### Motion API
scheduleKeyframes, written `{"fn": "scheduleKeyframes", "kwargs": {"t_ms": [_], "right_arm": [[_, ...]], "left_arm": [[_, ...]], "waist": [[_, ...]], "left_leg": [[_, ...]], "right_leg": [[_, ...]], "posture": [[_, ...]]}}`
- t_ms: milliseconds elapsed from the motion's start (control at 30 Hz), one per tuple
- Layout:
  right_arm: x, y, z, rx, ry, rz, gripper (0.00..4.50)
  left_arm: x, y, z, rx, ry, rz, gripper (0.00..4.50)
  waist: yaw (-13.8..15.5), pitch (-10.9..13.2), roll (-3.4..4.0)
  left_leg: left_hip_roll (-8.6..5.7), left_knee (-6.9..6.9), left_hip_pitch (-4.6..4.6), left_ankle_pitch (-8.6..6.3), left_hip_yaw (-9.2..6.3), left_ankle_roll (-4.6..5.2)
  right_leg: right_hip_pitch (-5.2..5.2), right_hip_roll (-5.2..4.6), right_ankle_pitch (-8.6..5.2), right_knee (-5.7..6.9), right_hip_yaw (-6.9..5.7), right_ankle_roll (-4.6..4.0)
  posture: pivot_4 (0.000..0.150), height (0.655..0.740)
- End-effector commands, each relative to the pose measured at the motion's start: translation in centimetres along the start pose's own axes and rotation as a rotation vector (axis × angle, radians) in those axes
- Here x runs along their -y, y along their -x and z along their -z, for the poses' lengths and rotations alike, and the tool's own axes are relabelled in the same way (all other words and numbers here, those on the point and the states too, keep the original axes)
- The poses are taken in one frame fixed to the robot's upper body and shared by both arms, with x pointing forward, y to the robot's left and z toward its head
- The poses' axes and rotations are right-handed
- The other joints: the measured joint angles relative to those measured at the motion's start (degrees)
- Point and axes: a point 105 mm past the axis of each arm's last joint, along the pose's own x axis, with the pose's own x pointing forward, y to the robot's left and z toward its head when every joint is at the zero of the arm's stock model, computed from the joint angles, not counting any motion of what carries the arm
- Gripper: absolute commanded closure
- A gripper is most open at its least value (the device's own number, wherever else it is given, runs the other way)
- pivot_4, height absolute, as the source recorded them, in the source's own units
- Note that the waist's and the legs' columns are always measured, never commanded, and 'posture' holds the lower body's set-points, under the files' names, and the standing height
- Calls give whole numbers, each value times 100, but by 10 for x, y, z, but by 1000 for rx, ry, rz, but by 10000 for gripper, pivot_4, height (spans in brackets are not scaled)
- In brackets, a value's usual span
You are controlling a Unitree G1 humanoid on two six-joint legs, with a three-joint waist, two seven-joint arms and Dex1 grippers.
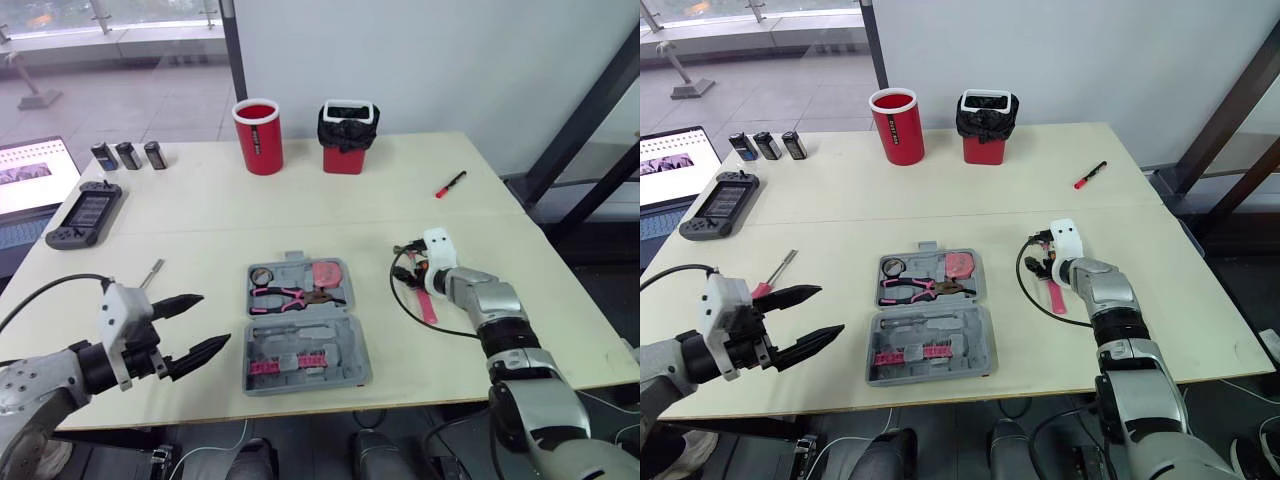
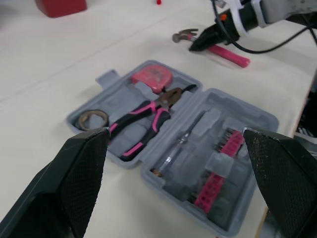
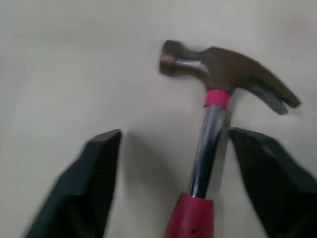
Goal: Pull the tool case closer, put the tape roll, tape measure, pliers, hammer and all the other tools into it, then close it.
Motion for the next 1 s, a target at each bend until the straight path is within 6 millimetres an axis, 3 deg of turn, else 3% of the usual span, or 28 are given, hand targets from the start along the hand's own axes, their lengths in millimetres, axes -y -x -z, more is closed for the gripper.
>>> {"fn": "scheduleKeyframes", "kwargs": {"t_ms": [33, 133, 367, 633, 867, 1000], "right_arm": [[6, 2, -17, 60, -50, 17, 28677], [5, 3, -19, 60, -47, 2, 44840], [-7, 14, -10, -20, 38, -85, 44840], [-24, 56, 17, -81, -86, -75, 44840], [-39, 67, 33, -83, -121, -67, 44840], [-40, 72, 24, -63, -122, -95, 25887]], "left_arm": [[3, -3, -9, 23, -23, 18, 0], [1, -5, -9, 21, -24, 16, 0], [-3, -10, -8, 18, -31, 26, 0], [-3, -26, -6, 30, -24, 88, 0], [-3, -35, -4, 28, -24, 131, 0], [-4, -38, -4, 29, -29, 139, 0]], "waist": [[2, 0, 0], [4, 0, 0], [9, 1, 2], [31, 1, 3], [14, 0, 4], [16, 0, 4]], "left_leg": [[0, 0, 0, 0, 0, 0], [0, -1, 0, 0, 0, 0], [0, -2, 0, 0, -1, 0], [0, -2, -3, 0, -7, 0], [1, 3, 0, 0, -6, 0], [1, 4, -1, 0, -5, 0]], "right_leg": [[0, 0, 0, 0, 0, 0], [0, 0, 0, 0, 0, 0], [0, 2, 0, 1, 1, 2], [0, 4, -3, 2, 0, 6], [0, 5, 0, 4, 2, 3], [0, 5, 0, 4, 2, 3]], "posture": [[1500, 7400], [1500, 7400], [1500, 7400], [1500, 7400], [1500, 7400], [1500, 7400]]}}
